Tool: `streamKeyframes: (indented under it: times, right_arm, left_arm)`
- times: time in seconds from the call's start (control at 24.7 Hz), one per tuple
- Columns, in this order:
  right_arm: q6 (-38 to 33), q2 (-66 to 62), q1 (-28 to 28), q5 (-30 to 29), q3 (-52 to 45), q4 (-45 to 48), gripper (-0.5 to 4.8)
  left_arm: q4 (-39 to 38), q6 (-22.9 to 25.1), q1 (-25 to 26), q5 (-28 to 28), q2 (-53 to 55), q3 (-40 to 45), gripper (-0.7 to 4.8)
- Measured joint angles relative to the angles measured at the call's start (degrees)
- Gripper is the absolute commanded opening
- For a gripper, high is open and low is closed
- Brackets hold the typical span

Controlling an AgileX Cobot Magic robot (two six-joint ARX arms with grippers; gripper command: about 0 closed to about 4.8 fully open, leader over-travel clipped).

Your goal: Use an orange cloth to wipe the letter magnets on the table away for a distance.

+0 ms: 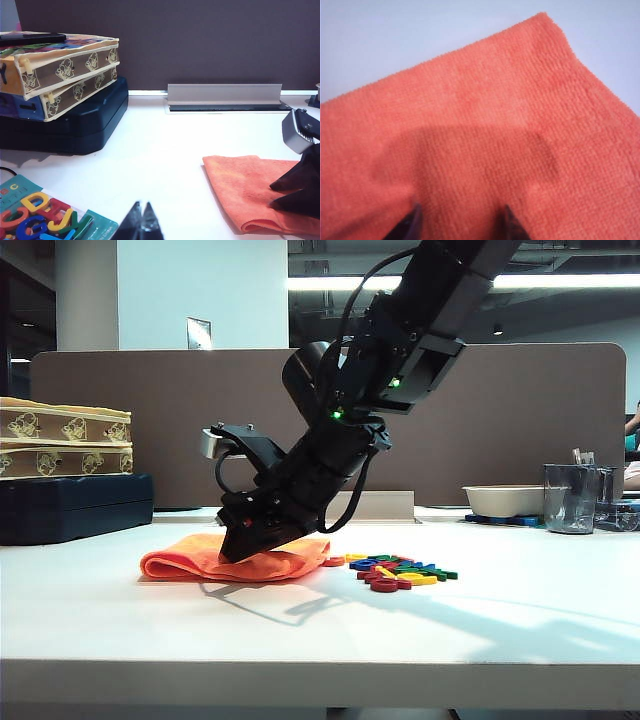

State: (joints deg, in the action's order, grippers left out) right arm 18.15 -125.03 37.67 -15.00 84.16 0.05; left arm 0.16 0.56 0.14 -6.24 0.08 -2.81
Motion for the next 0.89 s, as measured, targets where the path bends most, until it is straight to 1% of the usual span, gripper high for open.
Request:
streamKeyframes:
  times: [0.24,0.32,0.41,0.45,0.57,0.73,0.85,0.89]
  right_arm:
    - [0.0,0.2,-0.4,0.7,0.4,-2.9,2.05]
    - [0.0,0.5,-0.5,0.7,0.4,-4.3,1.68]
    - [0.0,0.6,-0.6,0.3,0.4,-4.7,1.60]
    - [0.0,0.7,-0.7,0.2,0.4,-5.2,1.46]
    - [0.0,1.2,-1.0,-0.7,0.4,-6.5,1.43]
    - [0.0,3.2,-2.0,-0.6,0.2,-10.4,1.43]
    - [0.2,3.3,-2.2,-0.6,0.2,-11.9,1.14]
    - [0.3,3.3,-2.1,-0.6,0.2,-12.4,1.12]
  left_arm:
    - [0.0,0.0,0.0,0.0,0.0,0.0,-0.06]
    - [0.0,0.0,0.0,0.0,0.0,0.0,-0.06]
    - [0.0,0.0,0.0,0.0,0.0,0.0,-0.06]
    - [0.0,0.0,0.0,0.0,0.0,0.0,-0.06]
    - [0.0,0.0,0.0,0.0,0.0,0.0,-0.06]
    - [0.0,0.0,0.0,0.0,0.0,0.0,-0.06]
    - [0.0,0.0,0.0,0.0,0.0,0.0,-0.06]
    - [0.0,0.0,0.0,0.0,0.0,0.0,-0.06]
